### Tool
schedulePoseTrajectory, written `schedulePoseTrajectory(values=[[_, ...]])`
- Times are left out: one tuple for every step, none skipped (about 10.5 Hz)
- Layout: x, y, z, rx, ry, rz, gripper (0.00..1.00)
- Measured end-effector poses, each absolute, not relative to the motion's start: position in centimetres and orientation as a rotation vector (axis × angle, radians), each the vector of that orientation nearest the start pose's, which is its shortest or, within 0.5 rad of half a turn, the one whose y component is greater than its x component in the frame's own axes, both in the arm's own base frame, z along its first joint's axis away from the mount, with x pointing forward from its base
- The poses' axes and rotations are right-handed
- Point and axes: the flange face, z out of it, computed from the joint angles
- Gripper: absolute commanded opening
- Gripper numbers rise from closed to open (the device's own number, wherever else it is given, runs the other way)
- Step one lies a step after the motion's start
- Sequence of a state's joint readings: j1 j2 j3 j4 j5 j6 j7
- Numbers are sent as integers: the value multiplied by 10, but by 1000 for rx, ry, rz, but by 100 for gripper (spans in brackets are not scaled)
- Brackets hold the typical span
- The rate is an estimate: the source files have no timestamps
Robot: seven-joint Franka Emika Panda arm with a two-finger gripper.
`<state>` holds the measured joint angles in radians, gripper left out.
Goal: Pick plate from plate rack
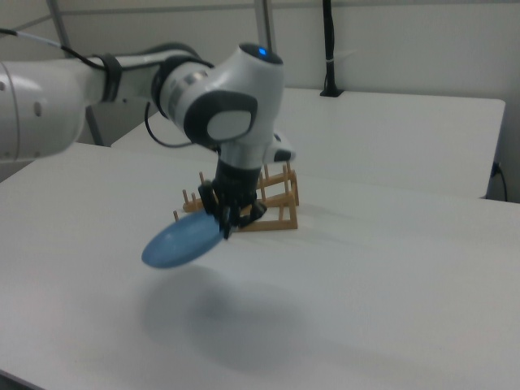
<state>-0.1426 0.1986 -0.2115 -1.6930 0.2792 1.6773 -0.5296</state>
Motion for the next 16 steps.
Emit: schedulePoseTrajectory(values=[[570,-177,438,-2844,-186,203,1],[572,-179,414,-2853,-190,248,1],[575,-180,393,-2867,-203,284,3],[577,-182,375,-2889,-219,300,7],[579,-185,360,-2913,-229,302,22],[579,-188,350,-2935,-244,309,43],[579,-191,344,-2955,-260,312,65],[579,-195,338,-2979,-271,318,98],[578,-199,332,-2997,-282,336,100],[577,-202,328,-3014,-298,364,100],[576,-205,326,-3028,-312,383,100],[577,-206,328,-3037,-317,380,100],[581,-207,341,-3060,-305,331,100],[586,-204,364,-3090,-237,270,100],[591,-194,398,-3125,-111,183,100],[593,-172,441,-3149,-20,119,100]])
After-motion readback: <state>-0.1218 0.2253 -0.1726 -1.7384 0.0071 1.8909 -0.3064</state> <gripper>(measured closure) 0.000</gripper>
